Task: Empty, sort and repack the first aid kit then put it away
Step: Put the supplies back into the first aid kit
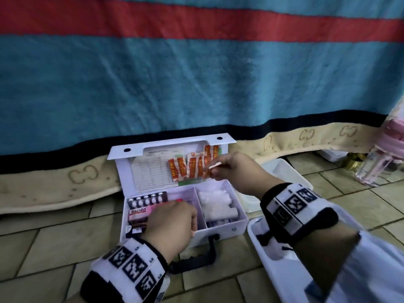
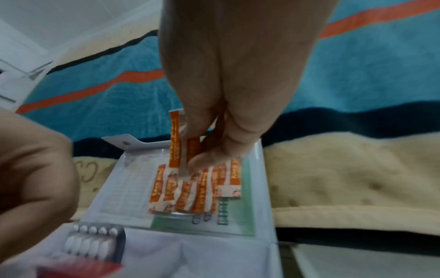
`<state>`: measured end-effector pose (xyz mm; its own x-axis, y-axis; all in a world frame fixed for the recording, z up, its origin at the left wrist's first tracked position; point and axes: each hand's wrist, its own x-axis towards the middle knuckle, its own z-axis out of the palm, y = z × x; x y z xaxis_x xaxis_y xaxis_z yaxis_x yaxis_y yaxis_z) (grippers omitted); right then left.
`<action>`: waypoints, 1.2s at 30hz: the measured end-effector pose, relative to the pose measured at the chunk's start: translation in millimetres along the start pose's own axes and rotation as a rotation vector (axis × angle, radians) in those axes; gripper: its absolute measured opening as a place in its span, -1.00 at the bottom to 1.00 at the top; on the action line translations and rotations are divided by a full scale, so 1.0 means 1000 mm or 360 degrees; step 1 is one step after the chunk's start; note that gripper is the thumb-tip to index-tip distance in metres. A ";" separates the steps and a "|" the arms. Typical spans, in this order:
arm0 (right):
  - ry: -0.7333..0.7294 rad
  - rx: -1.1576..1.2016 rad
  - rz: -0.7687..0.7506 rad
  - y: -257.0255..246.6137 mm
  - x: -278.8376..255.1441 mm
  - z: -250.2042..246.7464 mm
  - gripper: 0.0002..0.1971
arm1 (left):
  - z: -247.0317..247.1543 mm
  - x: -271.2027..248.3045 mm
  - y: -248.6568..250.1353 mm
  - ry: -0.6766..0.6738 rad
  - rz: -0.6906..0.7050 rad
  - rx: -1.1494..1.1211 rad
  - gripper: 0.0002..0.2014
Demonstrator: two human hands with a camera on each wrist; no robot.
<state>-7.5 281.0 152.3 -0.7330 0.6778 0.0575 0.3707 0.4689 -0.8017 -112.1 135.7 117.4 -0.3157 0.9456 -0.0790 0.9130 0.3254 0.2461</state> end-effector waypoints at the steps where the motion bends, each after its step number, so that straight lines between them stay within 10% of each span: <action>1: 0.0064 0.0188 -0.0043 -0.006 0.009 0.004 -0.84 | 0.000 -0.001 0.001 -0.0001 -0.0001 -0.0001 -0.81; 6: 0.0340 0.0638 -0.0177 -0.031 0.047 0.012 -0.82 | 0.000 0.000 0.000 -0.0028 -0.0021 0.0049 -0.86; 12: 0.0281 -0.0052 -0.0240 -0.028 0.067 0.020 -0.85 | 0.003 0.005 -0.006 -0.0067 -0.0029 0.0025 -0.89; 36: 0.0421 -0.0497 -0.0744 -0.022 0.067 0.016 -0.72 | 0.004 0.007 -0.012 -0.0076 0.0053 -0.0104 -0.77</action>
<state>-73.7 307.2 164.3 -0.7068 0.4592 0.5381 0.2233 0.8666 -0.4463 -123.8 138.7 109.7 -0.2713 0.9555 -0.1155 0.9036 0.2942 0.3115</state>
